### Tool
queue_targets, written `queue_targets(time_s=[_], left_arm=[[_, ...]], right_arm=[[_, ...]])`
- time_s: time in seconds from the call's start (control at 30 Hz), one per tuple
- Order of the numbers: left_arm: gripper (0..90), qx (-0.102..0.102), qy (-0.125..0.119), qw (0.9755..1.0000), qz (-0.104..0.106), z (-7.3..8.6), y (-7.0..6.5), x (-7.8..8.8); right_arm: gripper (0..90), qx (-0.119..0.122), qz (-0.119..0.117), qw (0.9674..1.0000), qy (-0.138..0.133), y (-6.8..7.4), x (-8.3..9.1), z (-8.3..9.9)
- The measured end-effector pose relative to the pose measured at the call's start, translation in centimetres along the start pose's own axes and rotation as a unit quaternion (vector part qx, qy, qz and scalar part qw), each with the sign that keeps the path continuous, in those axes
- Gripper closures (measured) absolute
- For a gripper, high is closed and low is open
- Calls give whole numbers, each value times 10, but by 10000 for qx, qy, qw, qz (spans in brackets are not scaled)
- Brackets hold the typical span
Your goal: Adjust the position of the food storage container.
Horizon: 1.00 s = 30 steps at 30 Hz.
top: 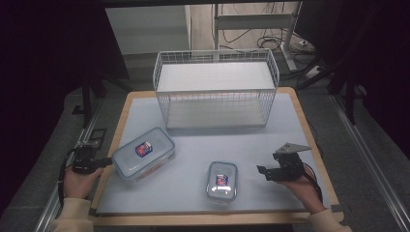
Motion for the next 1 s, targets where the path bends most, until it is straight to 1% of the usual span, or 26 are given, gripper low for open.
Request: queue_targets(time_s=[0.03, 0.07, 0.3, 0.47, 0.63, 0.73, 0.77, 0.83, 1.0], left_arm=[[900, 0, 0, 10000, 0, 0, 0, 0], [900, 53, -22, 10000, 50, -2, 0, -2], [900, 63, -35, 9999, 98, -12, -2, -9], [900, -6, -58, 9998, 185, -24, -6, -18], [900, -132, -66, 9994, 318, -35, -15, -28], [900, -241, -56, 9991, 340, -41, -22, -33], [900, -241, -56, 9991, 340, -41, -22, -33], [900, -291, -62, 9988, 378, -47, -30, -37], [900, -344, -71, 9982, 479, -54, -40, -44]], right_arm=[[181, -6, 6, 10000, 9, 0, 0, 0], [180, -19, 9, 10000, 15, 0, 0, 0], [181, -11, 30, 10000, 58, -1, -1, 1], [181, -16, 34, 10000, 43, -1, -1, 1], [182, -23, 39, 10000, 44, -2, -1, 1], [182, -25, 49, 10000, 42, -2, 0, 1], [182, -25, 49, 10000, 42, -2, 0, 1], [182, -29, 51, 10000, 41, -2, 0, 1], [182, -19, 54, 10000, 58, -2, 0, 1]])
Point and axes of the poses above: each handheld gripper's, and its own axes: x roughly backward along the jaws, z roughly out of its underside, y roughly to its left, the point moved 3 cm from there along -x, roughly forward along the jaws, and after that the axes turned 1 degree about z, right-handed, at the moved point
